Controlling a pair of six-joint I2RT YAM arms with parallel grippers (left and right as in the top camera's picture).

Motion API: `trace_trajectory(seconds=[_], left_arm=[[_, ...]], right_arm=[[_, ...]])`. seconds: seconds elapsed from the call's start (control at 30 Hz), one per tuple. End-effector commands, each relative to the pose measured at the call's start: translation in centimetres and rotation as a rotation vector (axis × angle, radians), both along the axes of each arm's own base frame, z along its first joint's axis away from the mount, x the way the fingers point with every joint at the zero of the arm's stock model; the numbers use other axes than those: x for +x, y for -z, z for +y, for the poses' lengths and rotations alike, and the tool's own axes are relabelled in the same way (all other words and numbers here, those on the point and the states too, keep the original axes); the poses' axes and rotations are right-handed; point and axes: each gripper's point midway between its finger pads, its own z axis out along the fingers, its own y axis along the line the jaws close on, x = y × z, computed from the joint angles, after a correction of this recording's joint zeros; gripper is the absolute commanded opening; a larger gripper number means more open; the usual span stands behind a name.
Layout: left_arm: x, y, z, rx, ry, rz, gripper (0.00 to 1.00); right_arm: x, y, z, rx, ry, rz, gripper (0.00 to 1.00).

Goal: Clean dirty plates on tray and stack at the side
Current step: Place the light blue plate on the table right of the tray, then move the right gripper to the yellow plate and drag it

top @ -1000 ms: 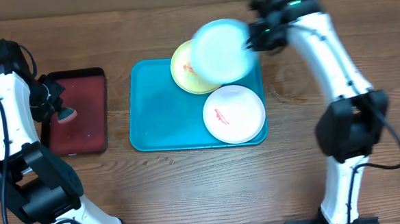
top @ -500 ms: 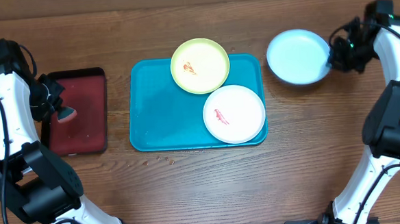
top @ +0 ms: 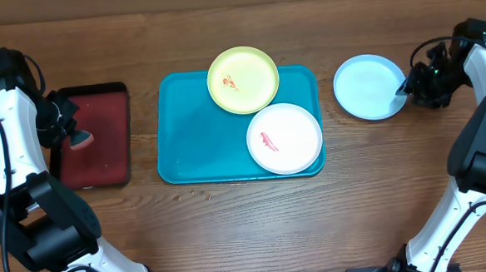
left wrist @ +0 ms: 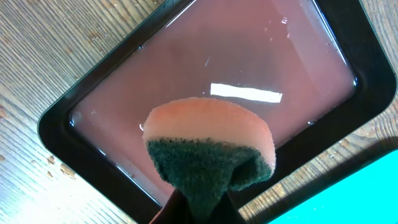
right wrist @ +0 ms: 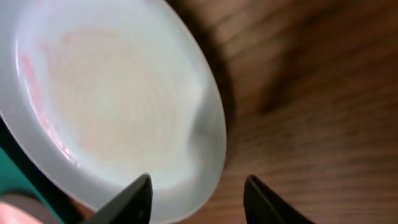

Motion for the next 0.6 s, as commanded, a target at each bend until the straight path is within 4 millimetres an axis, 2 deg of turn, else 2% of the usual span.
trace_trajectory(seconds=[0.0,0.07,0.13,0.17,0.23,0.3,0.37,0.43,0.5,0.57], left_arm=[[0.1,0.5,-0.2,-0.009,0.026,0.007,0.04],[0.2,0.5,-0.2,-0.009,0.025,0.005,0.04],[0.2,0.5,-0.2,-0.008,0.027,0.003,0.04],[0.3,0.5,-0.3,-0.008,0.03,0.003,0.04],[0.4,0.5,-0.5,-0.008,0.035,0.004,0.04],[0.5,0.5,-0.7,-0.008,0.042,0.004,0.04],[0.6,0.5,-1.0,-0.007,0.05,0.004,0.04],[0.7,0.5,-1.2,-0.005,0.054,0.005,0.04],[0.7,0.5,-1.3,-0.004,0.057,0.006,0.04],[0.7,0.5,-1.4,-0.005,0.06,0.006,0.04]], right_arm=[[2.0,-4.4,0.6,0.021,-0.011,-0.106,0.52],[3.2,-6.8,2.7,0.103,-0.064,-0.187,0.53],[4.6,-9.5,5.7,0.201,-0.141,-0.294,0.54],[5.7,-10.8,8.0,0.245,-0.194,-0.361,0.58],[7.0,-11.5,10.8,0.259,-0.265,-0.424,0.59],[8.2,-11.5,13.7,0.237,-0.338,-0.472,0.59],[9.6,-10.9,18.0,0.16,-0.442,-0.528,0.6],[10.8,-9.7,21.1,0.043,-0.504,-0.553,0.7],[11.6,-8.5,23.3,-0.063,-0.544,-0.566,0.85],[12.3,-6.9,25.5,-0.184,-0.578,-0.578,0.88]])
